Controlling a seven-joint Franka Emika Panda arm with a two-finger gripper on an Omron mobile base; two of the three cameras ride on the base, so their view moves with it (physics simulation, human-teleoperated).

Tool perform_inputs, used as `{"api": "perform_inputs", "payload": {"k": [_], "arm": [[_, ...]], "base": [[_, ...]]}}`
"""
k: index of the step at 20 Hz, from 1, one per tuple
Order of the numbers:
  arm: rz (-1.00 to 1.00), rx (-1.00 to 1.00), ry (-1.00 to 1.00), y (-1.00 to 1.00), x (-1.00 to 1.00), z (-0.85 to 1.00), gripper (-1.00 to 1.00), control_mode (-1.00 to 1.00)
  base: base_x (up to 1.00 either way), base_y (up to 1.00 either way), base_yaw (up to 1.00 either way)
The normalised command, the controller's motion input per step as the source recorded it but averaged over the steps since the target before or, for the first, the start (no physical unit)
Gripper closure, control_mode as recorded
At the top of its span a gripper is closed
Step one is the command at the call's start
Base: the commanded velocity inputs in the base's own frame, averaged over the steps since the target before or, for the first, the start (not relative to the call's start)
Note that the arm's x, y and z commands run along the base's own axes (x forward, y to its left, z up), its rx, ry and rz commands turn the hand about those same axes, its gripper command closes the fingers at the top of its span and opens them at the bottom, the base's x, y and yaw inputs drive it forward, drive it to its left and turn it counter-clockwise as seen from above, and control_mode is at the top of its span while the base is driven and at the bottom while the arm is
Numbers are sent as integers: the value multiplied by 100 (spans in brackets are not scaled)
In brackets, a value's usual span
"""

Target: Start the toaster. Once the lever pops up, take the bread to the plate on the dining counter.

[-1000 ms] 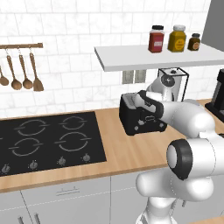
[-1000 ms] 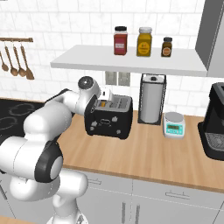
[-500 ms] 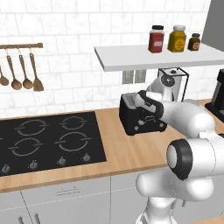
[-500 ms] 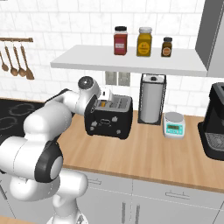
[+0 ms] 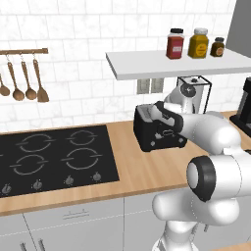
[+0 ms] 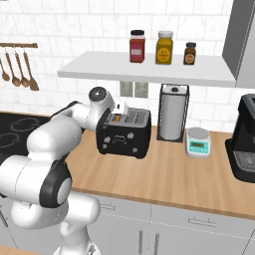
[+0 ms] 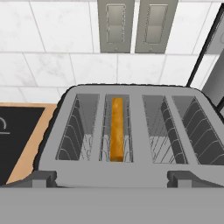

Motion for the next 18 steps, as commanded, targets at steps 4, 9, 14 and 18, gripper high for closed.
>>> {"api": "perform_inputs", "payload": {"k": [4, 9, 14, 18], "arm": [[0, 0, 0, 0, 0, 0, -100, -100], [0, 0, 0, 0, 0, 0, -100, -100], [0, 0, 0, 0, 0, 0, -100, -100], [0, 0, 0, 0, 0, 0, -100, -100]], "base": [[0, 0, 0], [0, 0, 0], [0, 0, 0], [0, 0, 0]]}}
